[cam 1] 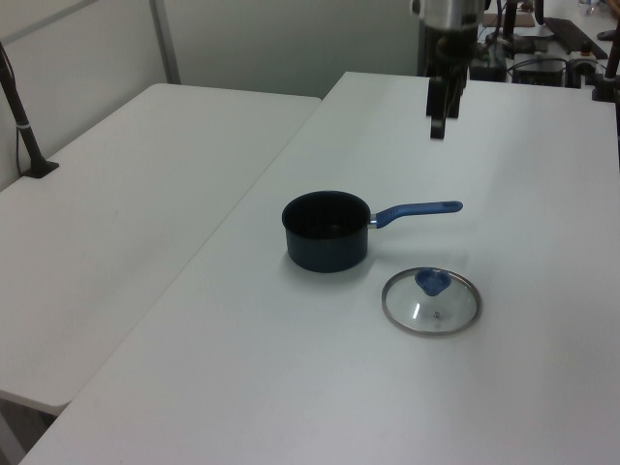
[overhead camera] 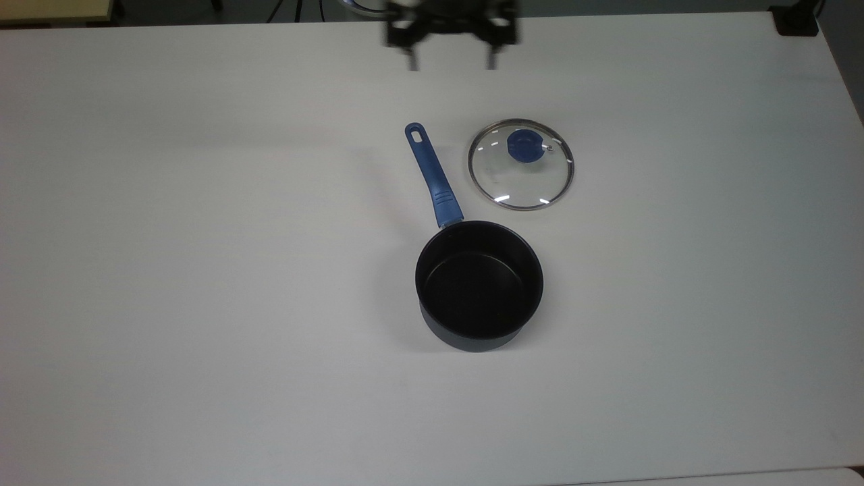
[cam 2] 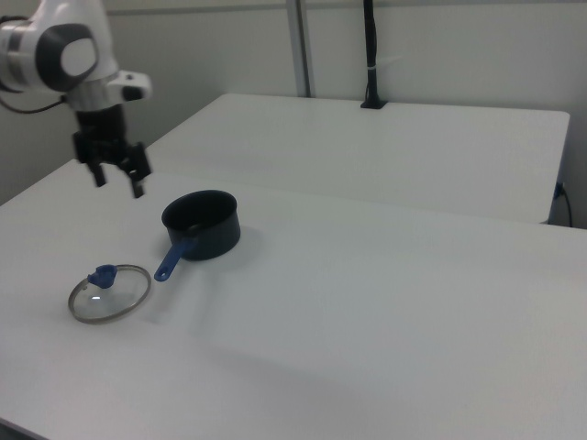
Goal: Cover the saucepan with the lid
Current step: 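Move the open gripper toward the glass lid's blue knob, then lower the gripper onto the blue knob and close on it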
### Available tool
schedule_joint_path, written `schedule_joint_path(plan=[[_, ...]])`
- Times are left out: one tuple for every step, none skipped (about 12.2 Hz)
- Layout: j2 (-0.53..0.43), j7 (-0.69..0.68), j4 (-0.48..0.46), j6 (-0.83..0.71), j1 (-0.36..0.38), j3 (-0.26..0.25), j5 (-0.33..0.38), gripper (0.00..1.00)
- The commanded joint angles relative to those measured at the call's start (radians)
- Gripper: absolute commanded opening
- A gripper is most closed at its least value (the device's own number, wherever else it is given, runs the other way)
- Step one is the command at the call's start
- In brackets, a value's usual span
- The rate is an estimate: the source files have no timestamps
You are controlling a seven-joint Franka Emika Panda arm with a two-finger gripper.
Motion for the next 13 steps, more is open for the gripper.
schedule_joint_path(plan=[[0.113, 0.070, 0.000, 0.111, 0.136, -0.012, 0.022, 1.00], [0.161, 0.089, 0.001, 0.148, 0.177, -0.013, 0.015, 1.00], [0.196, 0.097, -0.002, 0.169, 0.200, -0.013, 0.010, 1.00], [0.227, 0.094, -0.017, 0.180, 0.214, -0.013, 0.001, 1.00], [0.247, 0.094, -0.041, 0.198, 0.239, -0.013, -0.028, 1.00], [0.250, 0.090, -0.084, 0.220, 0.245, -0.013, -0.044, 1.00], [0.249, 0.090, -0.115, 0.241, 0.247, -0.013, -0.047, 1.00], [0.249, 0.084, -0.135, 0.242, 0.242, -0.013, -0.048, 1.00], [0.249, 0.068, -0.156, 0.243, 0.239, -0.013, -0.048, 1.00], [0.250, 0.057, -0.163, 0.243, 0.230, -0.013, -0.051, 0.98], [0.252, 0.046, -0.163, 0.246, 0.227, -0.016, -0.053, 0.95], [0.261, 0.044, -0.161, 0.249, 0.224, -0.016, -0.057, 0.92], [0.275, 0.047, -0.158, 0.267, 0.224, -0.016, -0.061, 0.89]])
